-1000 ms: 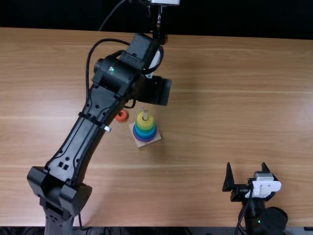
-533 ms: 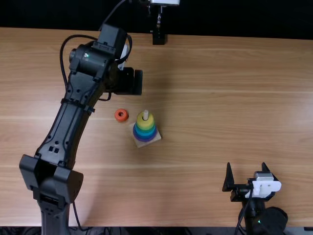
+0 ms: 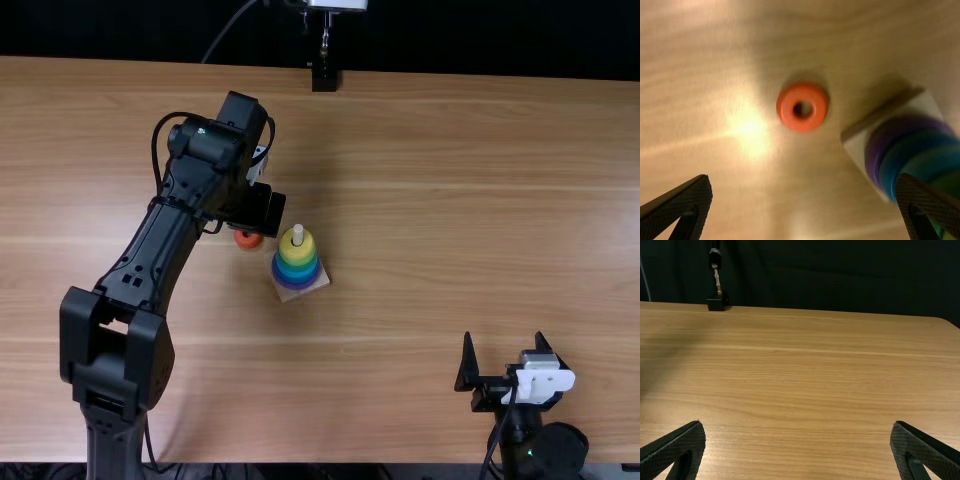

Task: Build the Hanoi tower: stack the rings onto the peg from bottom to top in this color order: purple, dark blue, light blue, dark green, light green, yellow, orange.

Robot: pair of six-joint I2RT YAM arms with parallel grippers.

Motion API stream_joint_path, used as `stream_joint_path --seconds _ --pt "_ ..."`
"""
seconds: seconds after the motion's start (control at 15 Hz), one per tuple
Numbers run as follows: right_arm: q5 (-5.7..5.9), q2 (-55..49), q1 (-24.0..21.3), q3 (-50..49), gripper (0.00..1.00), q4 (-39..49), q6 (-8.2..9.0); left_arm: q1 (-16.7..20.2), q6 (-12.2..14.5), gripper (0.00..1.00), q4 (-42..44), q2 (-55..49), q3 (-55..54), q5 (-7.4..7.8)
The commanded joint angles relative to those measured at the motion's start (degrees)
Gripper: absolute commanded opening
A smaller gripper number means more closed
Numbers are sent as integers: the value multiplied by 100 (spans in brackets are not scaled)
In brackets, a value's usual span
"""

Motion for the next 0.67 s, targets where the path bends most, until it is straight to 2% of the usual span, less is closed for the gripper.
stream_joint_path --seconds 0.0,0.13,0.6 --pt "-57 -73 -67 -335 100 -451 2 -15 111 100 204 230 -149 -11" --pt "-57 -73 -67 -335 100 -451 2 -24 100 100 478 344 -351 -11" --pt "-57 -73 -67 -335 100 -451 2 2 100 100 489 669 -536 52"
